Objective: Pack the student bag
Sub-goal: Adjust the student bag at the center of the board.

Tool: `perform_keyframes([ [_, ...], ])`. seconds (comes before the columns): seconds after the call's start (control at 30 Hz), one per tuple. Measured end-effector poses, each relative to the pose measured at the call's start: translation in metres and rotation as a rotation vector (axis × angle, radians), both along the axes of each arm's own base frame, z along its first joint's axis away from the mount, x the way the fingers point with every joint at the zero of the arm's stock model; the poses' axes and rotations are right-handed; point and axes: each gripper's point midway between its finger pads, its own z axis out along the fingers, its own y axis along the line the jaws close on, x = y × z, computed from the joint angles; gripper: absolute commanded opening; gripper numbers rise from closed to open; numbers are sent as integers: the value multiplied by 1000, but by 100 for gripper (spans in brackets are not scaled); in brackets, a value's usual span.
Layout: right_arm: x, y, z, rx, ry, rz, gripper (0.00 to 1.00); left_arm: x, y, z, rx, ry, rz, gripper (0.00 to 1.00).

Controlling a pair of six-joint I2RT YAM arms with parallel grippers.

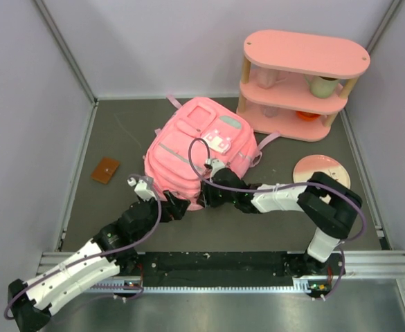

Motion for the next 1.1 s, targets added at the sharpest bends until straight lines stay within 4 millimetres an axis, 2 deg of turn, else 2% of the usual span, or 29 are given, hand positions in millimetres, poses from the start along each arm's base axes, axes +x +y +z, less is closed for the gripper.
perform_keyframes([
  [0.07, -11, -4, -1, 9, 14, 54, 40, 1, 8, 5, 12, -14, 32, 99],
  [0.13, -28, -10, -2, 17, 38, 113, 33, 3, 19, 11, 29, -27, 74, 99],
  [0.2, -50, -17, -6, 35, 75, 192, 31, 5, 30, 16, 52, -35, 116, 99],
  [0.33, -90, -36, -2, 109, 114, 314, 28, 5, 42, 8, 102, -23, 158, 99],
  [0.43, -122, -53, 18, 231, 109, 385, 33, 6, 42, 3, 119, -10, 158, 99],
  [0.5, -132, -57, 39, 329, 77, 406, 39, 6, 40, -2, 131, 2, 152, 99],
  [0.53, -135, -59, 56, 408, 32, 405, 43, 6, 39, -5, 138, 9, 147, 99],
  [0.57, -135, -61, 72, 479, -10, 394, 54, 6, 38, -8, 144, 15, 144, 99],
  [0.63, -128, -65, 95, 579, -68, 334, 55, 6, 36, -13, 149, 23, 137, 99],
  [0.73, -106, -67, 99, 554, -41, 190, 61, 6, 35, -16, 151, 27, 133, 99],
  [0.8, -91, -66, 96, 485, 7, 89, 94, 6, 35, -14, 146, 22, 133, 99],
  [0.83, -84, -68, 94, 463, 27, 38, 99, 6, 36, -13, 142, 17, 133, 99],
  [1.03, -65, -95, 74, 339, 55, -175, 99, 7, 49, -3, 167, -20, 171, 99],
  [1.1, -55, -98, 70, 288, 61, -221, 94, 9, 55, 1, 189, -32, 193, 99],
])
